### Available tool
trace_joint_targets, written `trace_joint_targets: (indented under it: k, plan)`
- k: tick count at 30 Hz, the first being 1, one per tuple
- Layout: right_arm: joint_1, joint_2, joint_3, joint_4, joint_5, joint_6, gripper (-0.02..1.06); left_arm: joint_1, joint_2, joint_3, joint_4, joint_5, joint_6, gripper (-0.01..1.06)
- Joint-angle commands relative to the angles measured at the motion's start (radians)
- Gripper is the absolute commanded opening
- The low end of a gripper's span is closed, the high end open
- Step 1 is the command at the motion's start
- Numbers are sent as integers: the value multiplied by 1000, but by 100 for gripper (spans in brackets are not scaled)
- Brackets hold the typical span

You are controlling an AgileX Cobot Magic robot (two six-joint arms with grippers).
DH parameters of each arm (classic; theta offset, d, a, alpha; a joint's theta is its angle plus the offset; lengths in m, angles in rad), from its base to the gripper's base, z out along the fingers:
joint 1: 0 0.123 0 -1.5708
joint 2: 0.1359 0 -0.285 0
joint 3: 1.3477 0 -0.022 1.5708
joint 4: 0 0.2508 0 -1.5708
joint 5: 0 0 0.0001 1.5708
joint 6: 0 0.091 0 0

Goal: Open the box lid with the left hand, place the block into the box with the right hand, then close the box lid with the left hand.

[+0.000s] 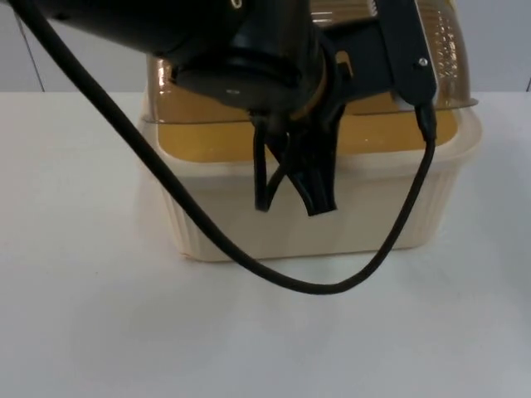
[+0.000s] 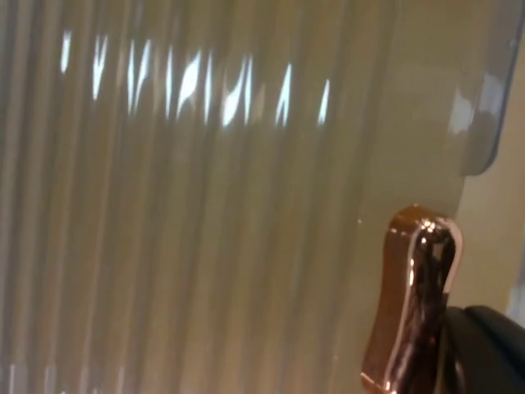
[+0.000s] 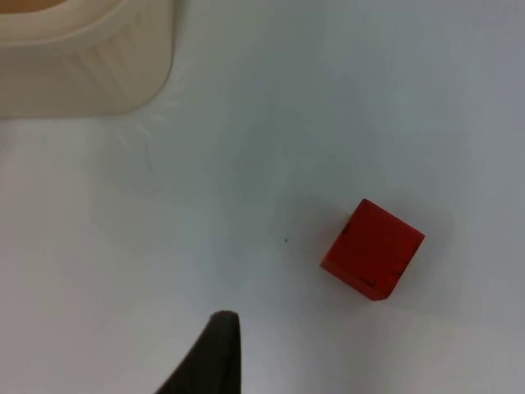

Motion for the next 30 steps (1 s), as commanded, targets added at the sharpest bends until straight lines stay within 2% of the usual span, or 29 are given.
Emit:
trace_joint_targets:
  k: [1,19,30]
  plan:
    - [-6,-2,-4,0,-9,-2,105,2,-13,-10,37,24,-10,0]
    - [-6,-2,-4,0,-9,-2,105,11,-53,-15,105,18,-47,0]
    - [-6,-2,-4,7,4,-2,105,92,-54,-68,112,-44,-55,0]
